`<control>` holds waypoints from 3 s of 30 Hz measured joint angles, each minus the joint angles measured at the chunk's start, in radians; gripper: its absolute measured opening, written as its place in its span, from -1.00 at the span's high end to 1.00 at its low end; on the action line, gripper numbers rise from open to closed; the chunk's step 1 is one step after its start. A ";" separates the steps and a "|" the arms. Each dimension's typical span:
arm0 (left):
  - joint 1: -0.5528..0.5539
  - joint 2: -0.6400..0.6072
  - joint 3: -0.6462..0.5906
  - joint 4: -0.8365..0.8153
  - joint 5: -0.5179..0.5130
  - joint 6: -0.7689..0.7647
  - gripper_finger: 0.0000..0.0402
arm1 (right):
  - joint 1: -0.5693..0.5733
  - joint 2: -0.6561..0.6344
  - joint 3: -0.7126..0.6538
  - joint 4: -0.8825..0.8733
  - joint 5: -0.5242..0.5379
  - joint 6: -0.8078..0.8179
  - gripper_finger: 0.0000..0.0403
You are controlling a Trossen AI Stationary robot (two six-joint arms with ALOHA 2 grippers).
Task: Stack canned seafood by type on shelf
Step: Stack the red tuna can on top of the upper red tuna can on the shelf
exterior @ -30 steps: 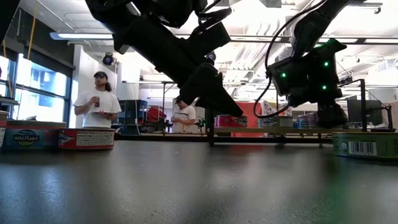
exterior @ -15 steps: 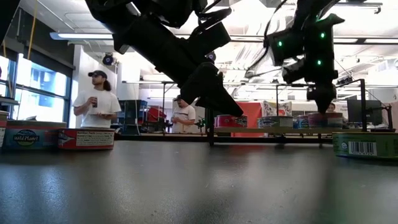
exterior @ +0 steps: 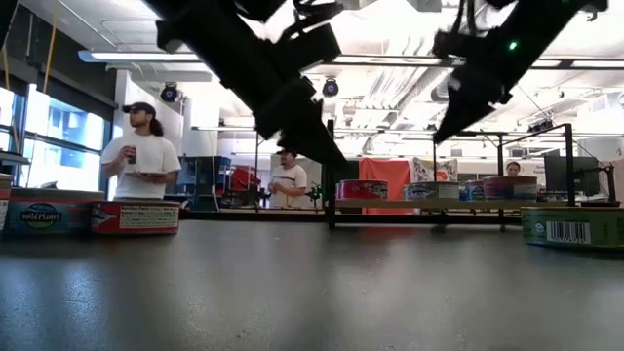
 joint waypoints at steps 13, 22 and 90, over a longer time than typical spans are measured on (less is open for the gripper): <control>-0.071 -0.153 -0.107 -0.153 -0.235 -0.117 -0.06 | 0.351 0.155 -0.274 0.982 0.043 -0.188 -0.24; -0.156 -0.415 -0.363 -0.185 -0.132 -0.296 -0.06 | 0.388 0.341 -0.276 1.158 0.121 -0.155 -0.24; -0.117 -0.114 -0.359 0.166 0.131 0.220 0.24 | 0.313 0.435 -0.275 1.289 0.113 -0.149 -0.24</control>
